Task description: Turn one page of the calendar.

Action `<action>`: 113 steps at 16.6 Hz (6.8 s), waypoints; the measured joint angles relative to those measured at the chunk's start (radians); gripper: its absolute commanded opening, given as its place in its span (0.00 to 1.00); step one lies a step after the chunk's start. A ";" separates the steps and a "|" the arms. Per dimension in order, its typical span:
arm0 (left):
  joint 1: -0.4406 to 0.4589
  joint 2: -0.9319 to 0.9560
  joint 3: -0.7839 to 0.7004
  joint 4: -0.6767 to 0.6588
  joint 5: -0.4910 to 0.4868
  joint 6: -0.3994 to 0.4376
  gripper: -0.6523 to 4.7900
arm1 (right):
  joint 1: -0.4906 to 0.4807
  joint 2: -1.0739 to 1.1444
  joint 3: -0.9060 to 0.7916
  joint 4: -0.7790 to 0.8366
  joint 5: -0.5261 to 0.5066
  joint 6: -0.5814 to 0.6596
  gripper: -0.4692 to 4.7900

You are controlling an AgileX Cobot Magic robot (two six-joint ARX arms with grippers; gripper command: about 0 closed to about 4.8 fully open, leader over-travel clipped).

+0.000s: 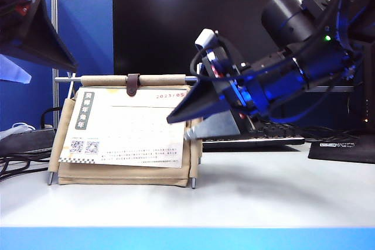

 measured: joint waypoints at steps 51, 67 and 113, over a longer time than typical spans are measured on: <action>0.000 0.000 0.000 -0.011 0.000 0.000 0.88 | 0.038 0.179 0.066 0.147 -0.085 0.124 0.24; 0.000 0.000 0.000 -0.019 0.000 0.000 0.88 | 0.037 0.103 0.066 0.491 -0.208 0.458 0.08; 0.000 -0.089 0.000 -0.020 0.032 -0.004 0.14 | -0.216 -0.139 0.030 0.713 0.190 0.599 0.18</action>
